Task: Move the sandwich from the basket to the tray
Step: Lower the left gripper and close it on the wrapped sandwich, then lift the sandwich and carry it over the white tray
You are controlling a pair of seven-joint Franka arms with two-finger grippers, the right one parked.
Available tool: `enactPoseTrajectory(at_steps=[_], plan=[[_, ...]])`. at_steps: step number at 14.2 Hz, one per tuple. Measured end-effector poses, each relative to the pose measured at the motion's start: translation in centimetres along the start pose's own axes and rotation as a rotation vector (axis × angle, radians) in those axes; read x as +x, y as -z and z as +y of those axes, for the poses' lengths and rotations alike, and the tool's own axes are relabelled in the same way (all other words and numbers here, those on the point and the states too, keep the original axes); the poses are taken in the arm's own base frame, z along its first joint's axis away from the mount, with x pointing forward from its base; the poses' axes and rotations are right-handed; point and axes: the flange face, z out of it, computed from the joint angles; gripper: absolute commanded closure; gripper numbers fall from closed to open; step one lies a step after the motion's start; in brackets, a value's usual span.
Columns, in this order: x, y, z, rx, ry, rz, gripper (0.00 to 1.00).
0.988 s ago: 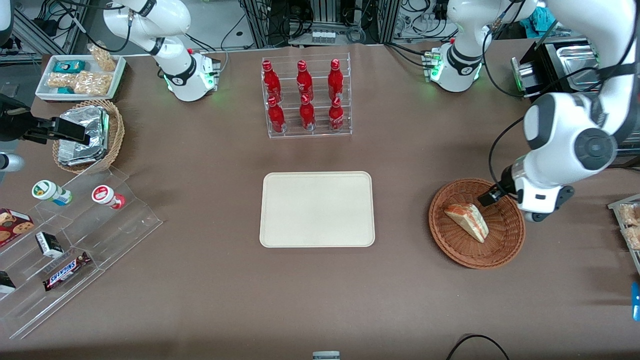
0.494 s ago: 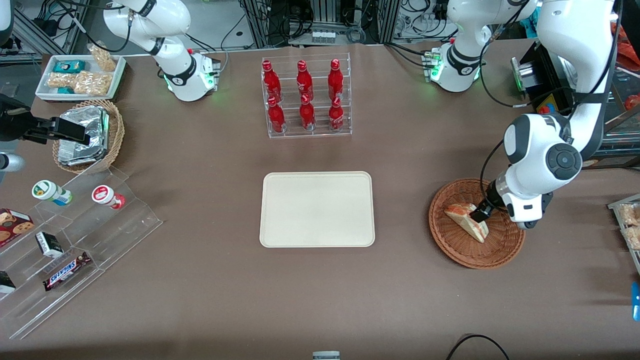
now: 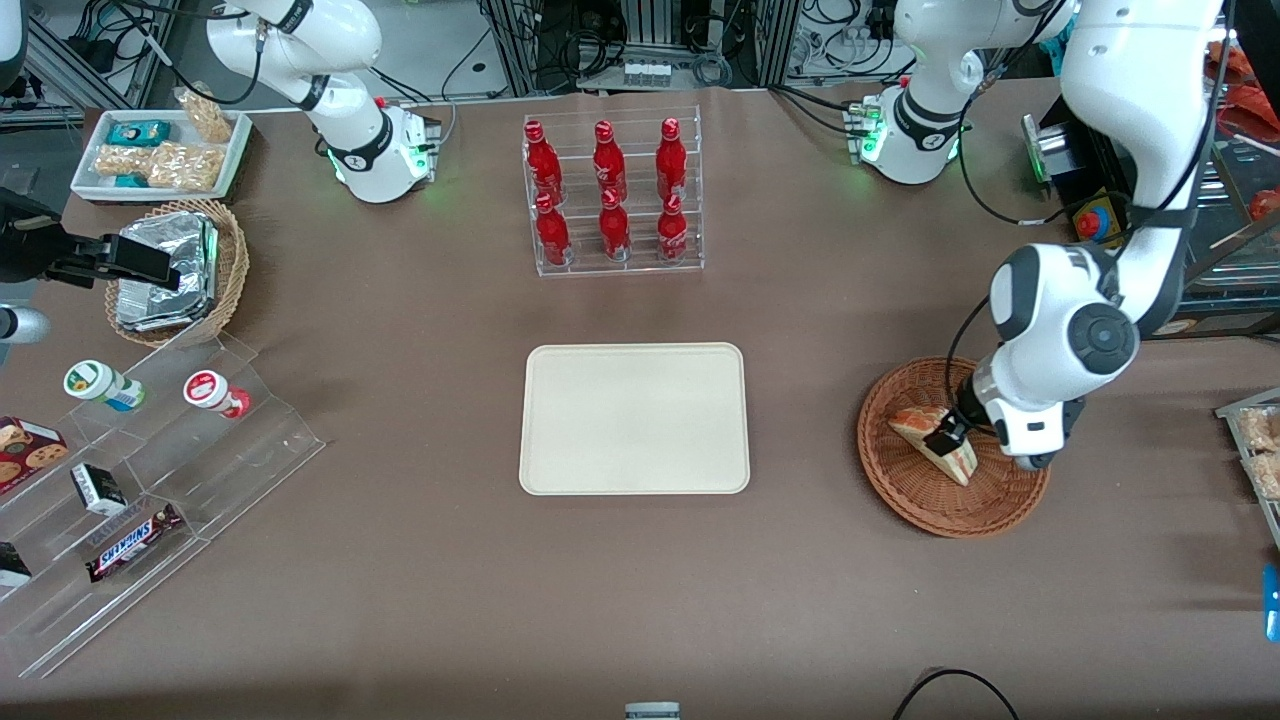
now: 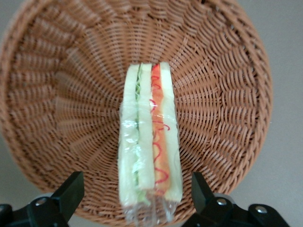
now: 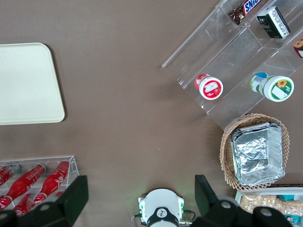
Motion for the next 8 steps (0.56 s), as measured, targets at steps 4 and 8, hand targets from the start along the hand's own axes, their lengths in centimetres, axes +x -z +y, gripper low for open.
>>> enactPoseTrajectory(at_steps=[4,8], plan=[[0.20,-1.84,0.07,0.014,0.008,-0.014,0.78],[0.36,-1.47,0.24,0.008,0.008,-0.010,0.90]])
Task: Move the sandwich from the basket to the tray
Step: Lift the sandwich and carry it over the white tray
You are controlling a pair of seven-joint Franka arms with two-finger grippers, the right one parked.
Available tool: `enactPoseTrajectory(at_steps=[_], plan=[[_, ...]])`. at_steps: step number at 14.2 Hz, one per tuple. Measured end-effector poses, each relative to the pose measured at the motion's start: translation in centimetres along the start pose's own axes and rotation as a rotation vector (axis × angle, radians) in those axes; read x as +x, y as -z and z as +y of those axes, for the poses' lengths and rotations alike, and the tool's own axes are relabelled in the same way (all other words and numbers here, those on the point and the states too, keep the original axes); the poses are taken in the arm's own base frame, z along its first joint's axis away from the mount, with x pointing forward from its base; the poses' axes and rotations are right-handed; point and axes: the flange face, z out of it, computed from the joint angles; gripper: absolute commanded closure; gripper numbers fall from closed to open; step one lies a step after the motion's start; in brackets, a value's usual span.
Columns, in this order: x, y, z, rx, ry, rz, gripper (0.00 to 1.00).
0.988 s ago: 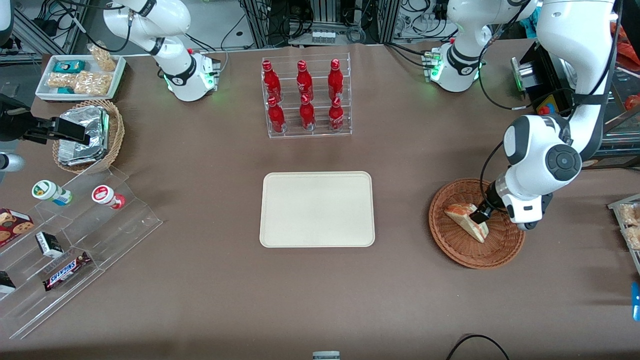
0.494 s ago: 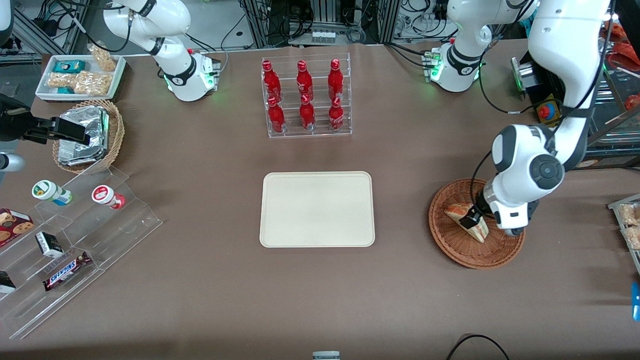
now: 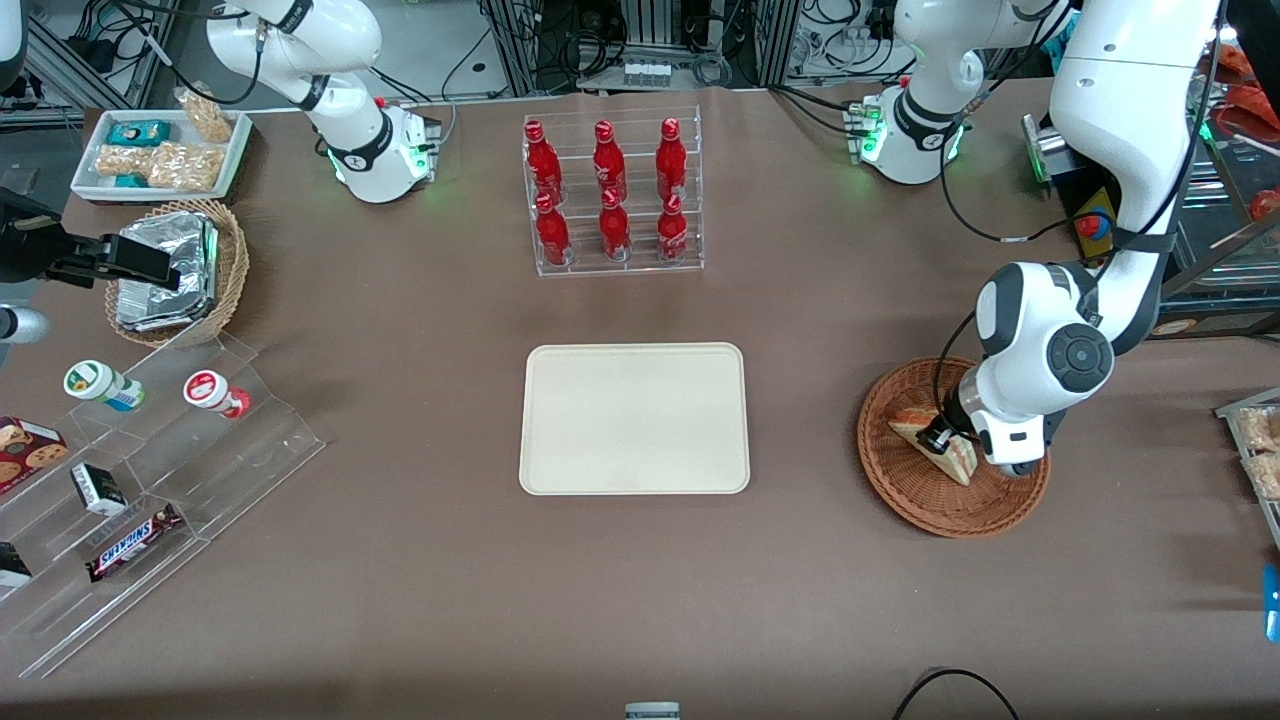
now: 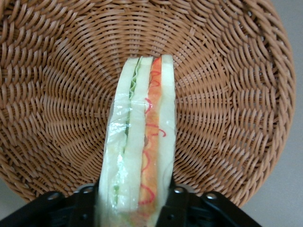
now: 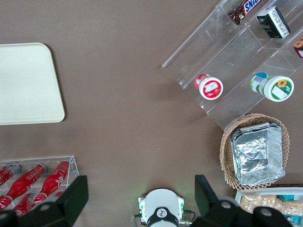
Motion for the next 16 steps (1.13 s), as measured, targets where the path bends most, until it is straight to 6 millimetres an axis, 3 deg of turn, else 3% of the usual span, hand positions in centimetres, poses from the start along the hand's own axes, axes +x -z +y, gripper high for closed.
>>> enactPoseTrajectory(at_steps=[2,4,6,8,9,11,13,16], plan=[[0.0,0.7,0.1,0.002,-0.008,0.001,0.91],[-0.2,2.9,0.4,0.002,-0.034,0.005,0.91],[-2.7,6.0,2.1,-0.001,-0.094,0.016,0.90],[-8.5,8.3,5.3,-0.017,-0.207,0.037,0.89],[-12.2,8.8,7.3,-0.020,-0.290,0.058,0.89],[-20.4,8.2,11.0,-0.010,-0.466,0.103,0.89],[-28.1,5.2,14.1,0.008,-0.595,0.099,0.87],[-36.6,-1.2,17.1,0.047,-0.723,0.073,0.87]])
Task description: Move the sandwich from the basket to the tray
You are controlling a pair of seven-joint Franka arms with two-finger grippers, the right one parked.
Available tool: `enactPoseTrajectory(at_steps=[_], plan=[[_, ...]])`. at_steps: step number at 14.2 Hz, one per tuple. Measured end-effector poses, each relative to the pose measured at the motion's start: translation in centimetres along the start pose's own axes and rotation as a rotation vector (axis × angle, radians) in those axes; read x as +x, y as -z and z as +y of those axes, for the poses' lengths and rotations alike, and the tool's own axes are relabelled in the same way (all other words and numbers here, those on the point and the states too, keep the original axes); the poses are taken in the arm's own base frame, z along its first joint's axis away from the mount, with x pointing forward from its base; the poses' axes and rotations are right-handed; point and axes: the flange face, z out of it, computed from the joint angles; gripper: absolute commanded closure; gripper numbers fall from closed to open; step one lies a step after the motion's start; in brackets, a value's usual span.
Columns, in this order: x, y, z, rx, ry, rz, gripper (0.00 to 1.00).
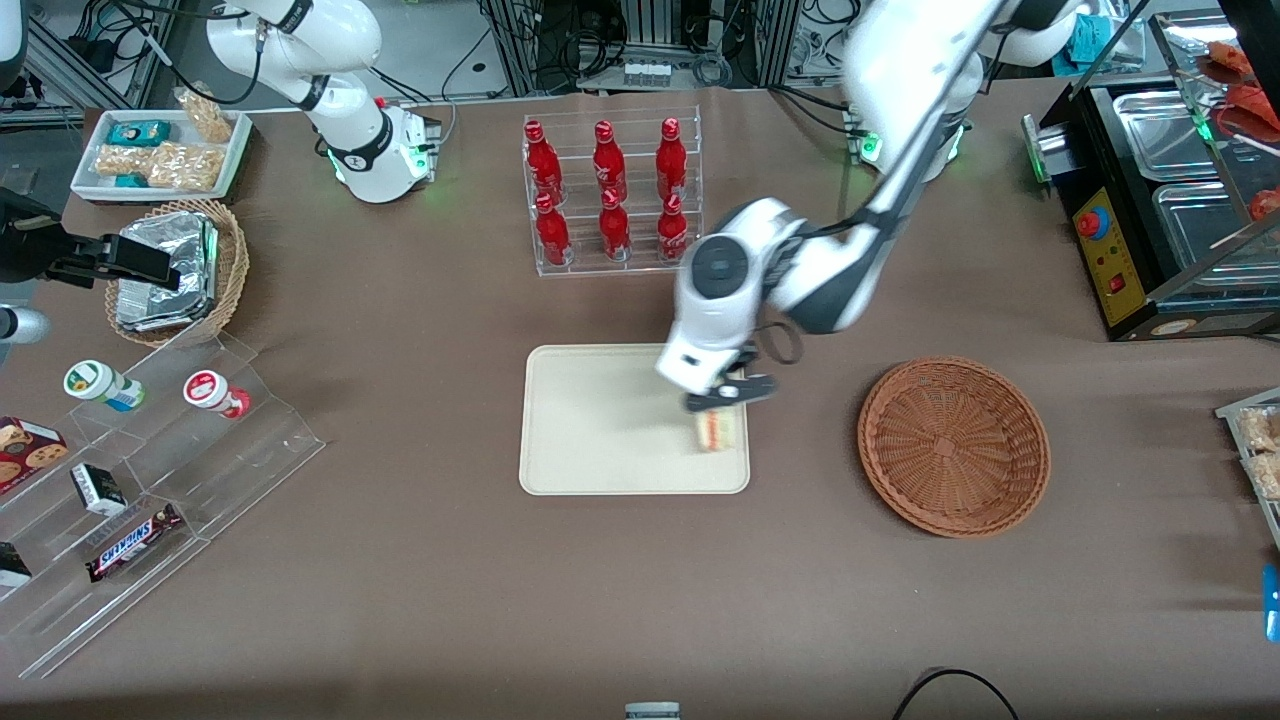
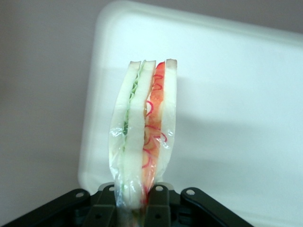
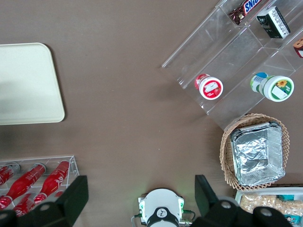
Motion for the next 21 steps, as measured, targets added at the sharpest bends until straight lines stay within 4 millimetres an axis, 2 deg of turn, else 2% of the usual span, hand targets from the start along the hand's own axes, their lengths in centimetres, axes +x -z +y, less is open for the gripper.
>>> enactPoseTrajectory(at_steps=[2,4,5,7,10,12,14,16,19,21], plan=[[-2.3,-2.5,3.8,0.006,-0.051,-0.008,0.85],[-3.9,-3.3,6.0,0.008,-0.082,-0.010,0.81],[-4.1,-3.4,6.4,0.009,-0.088,-0.009,0.68],[-3.6,-3.4,6.5,0.008,-0.082,-0.005,0.00],[-1.8,-2.9,6.0,0.007,-0.057,0.016,0.00],[0.4,-1.4,5.0,0.011,-0.019,0.040,0.00],[3.2,2.3,3.0,0.019,0.031,0.053,0.00],[6.2,8.1,-0.9,0.039,0.073,0.048,0.00],[8.8,17.0,-8.3,0.032,0.045,-0.041,0.00],[10.2,21.9,-14.7,0.032,-0.005,-0.107,0.00]])
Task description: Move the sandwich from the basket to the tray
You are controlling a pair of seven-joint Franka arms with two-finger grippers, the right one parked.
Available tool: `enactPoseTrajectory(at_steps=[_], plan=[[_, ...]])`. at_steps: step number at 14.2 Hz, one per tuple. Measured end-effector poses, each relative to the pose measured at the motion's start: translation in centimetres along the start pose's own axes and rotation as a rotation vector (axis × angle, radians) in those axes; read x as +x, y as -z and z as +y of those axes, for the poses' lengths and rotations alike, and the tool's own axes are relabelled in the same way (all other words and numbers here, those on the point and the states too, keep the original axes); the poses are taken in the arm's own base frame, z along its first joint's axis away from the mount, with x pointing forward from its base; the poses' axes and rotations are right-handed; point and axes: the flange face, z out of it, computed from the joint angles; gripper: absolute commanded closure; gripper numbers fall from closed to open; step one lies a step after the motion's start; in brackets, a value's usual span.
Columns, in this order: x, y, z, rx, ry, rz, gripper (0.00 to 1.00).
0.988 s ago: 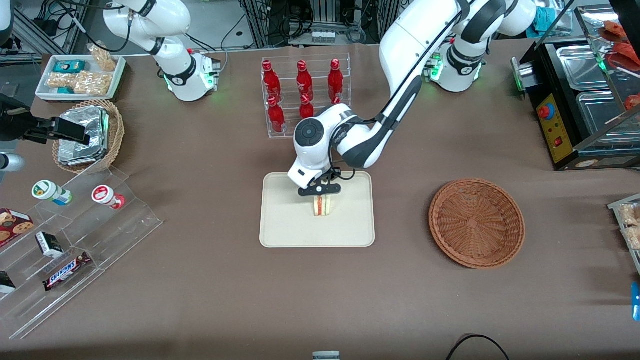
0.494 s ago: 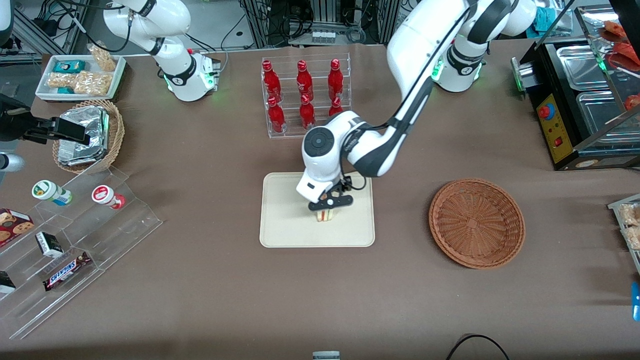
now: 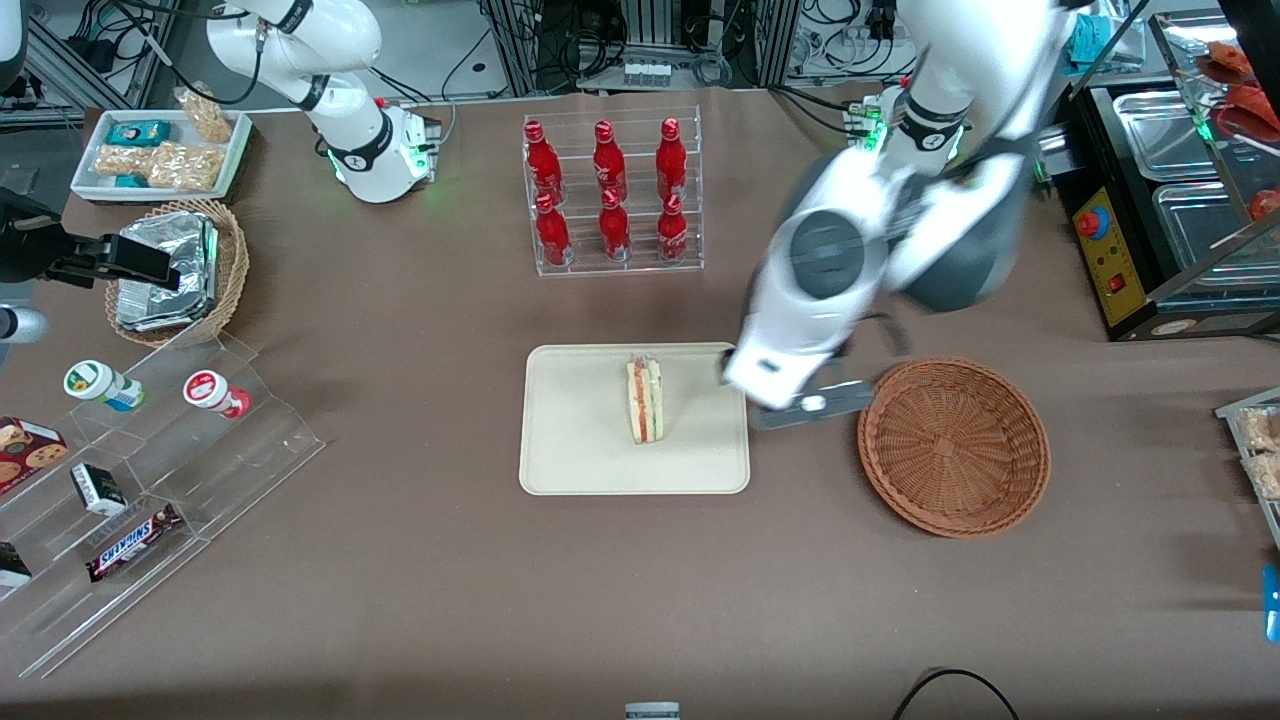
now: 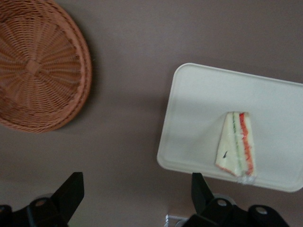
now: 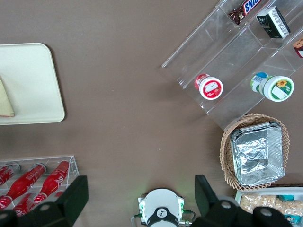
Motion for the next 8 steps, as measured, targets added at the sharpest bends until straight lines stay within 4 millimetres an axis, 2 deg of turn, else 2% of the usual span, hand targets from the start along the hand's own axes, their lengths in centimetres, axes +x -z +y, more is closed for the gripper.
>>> enactPoseTrajectory(at_steps=[2,5,7,8], plan=[[1.0,3.9,-7.2,0.005,-0.029,-0.036,0.00],[1.6,7.4,-17.2,0.009,-0.066,-0.094,0.00],[1.3,9.0,-22.5,0.012,-0.108,-0.127,0.00],[1.0,9.6,-24.4,0.010,-0.116,-0.143,0.00]])
